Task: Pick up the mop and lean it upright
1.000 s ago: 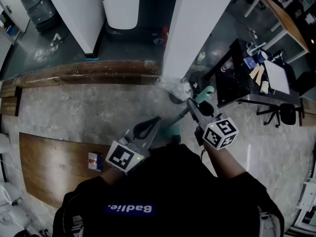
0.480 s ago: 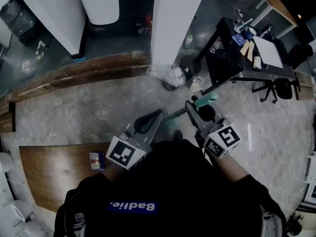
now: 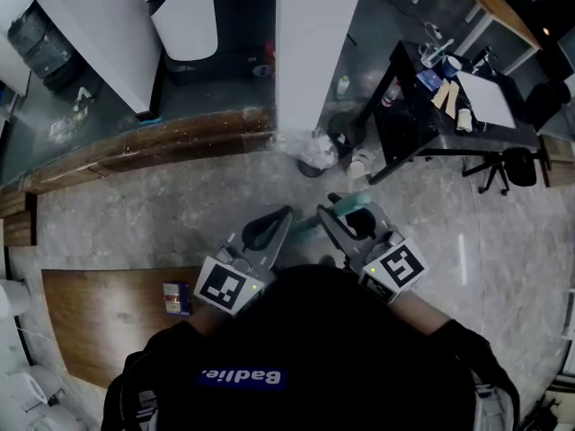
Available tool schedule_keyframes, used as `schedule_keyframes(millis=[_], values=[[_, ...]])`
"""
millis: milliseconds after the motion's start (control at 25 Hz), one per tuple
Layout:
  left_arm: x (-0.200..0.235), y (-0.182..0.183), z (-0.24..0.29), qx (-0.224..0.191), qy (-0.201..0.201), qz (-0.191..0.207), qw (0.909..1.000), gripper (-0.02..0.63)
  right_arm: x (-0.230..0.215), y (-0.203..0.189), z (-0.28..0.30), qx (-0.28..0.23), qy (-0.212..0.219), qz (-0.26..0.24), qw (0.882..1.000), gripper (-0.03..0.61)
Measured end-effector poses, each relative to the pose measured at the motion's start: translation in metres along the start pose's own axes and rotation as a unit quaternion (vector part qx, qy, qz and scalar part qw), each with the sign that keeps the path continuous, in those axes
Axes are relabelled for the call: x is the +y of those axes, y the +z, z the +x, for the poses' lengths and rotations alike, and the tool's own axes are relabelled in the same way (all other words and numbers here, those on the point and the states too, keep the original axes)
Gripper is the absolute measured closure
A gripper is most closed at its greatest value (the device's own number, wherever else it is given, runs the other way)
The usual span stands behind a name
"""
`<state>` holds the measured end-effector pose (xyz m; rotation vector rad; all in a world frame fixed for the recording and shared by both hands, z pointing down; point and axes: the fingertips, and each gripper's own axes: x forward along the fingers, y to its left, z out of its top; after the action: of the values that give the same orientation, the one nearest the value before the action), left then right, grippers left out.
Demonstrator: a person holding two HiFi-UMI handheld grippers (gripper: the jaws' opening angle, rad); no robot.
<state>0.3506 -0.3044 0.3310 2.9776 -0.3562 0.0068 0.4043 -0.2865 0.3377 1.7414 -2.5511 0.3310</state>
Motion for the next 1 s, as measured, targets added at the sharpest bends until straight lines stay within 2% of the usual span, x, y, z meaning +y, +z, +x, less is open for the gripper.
schedule_keyframes(millis=[280, 480, 720, 1000], values=[[-0.009, 0.001, 0.011, 0.003, 0.014, 0.002, 0.9999, 0.594, -0.007, -0.001, -0.006, 0.0, 0.024, 0.003, 1.0, 0.471], [-0.018, -0.001, 0.015, 0.005, 0.042, 0.006, 0.9991, 0.594, -0.009, -0.007, -0.013, 0.003, 0.054, 0.002, 0.999, 0.471], [-0.034, -0.005, 0.018, 0.024, 0.1, 0.021, 0.9945, 0.594, -0.015, -0.012, -0.025, -0.003, 0.111, 0.006, 0.994, 0.468], [-0.06, -0.019, 0.002, 0.06, 0.199, 0.02, 0.978, 0.594, -0.014, -0.03, -0.042, -0.003, 0.193, 0.02, 0.981, 0.465]])
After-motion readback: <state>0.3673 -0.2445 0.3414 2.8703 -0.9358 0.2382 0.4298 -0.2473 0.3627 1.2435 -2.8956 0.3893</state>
